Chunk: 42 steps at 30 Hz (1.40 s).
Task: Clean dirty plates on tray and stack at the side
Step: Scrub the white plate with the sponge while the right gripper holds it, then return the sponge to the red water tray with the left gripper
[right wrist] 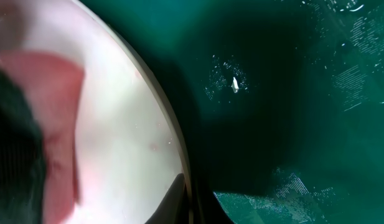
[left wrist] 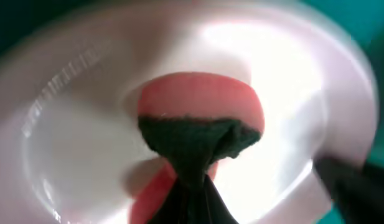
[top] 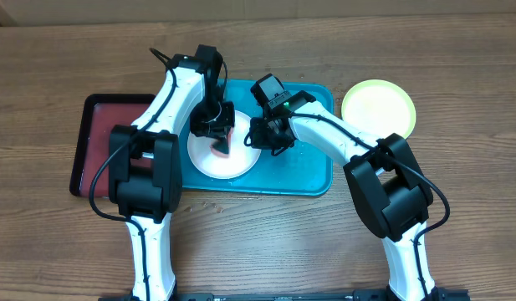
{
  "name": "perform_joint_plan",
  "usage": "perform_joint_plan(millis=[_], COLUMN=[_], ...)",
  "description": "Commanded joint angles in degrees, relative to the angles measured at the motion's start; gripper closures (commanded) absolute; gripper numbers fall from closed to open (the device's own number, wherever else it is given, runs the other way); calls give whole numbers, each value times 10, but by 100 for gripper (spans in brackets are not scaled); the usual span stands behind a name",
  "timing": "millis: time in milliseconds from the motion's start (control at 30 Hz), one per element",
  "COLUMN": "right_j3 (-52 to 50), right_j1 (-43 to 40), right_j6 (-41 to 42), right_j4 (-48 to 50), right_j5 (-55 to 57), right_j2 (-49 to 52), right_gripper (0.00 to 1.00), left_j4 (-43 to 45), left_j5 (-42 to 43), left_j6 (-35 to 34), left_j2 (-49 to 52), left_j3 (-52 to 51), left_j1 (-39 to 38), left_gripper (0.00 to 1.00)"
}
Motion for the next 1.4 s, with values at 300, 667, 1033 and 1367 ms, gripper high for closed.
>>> perform_joint_plan(millis=[300, 667, 1033, 1367], right_j3=[-14, -14, -14, -14], right_j1=[-12, -12, -12, -12], right_j6=[-17, -17, -17, -17], right_j4=[-12, -5, -3, -7], right_j5=[41, 41, 41, 41], right_j2=[19, 19, 19, 19], right_gripper=[96, 96, 96, 96], left_j4=[-36, -51, 38, 107], left_j5=[25, -11, -1, -4], left_j6=[52, 35, 47, 44], left_j2=[-88, -118, -116, -116], left_j3=[22, -1, -69, -117], left_j1=[153, 325, 344, 344], left_gripper=[96, 96, 96, 93])
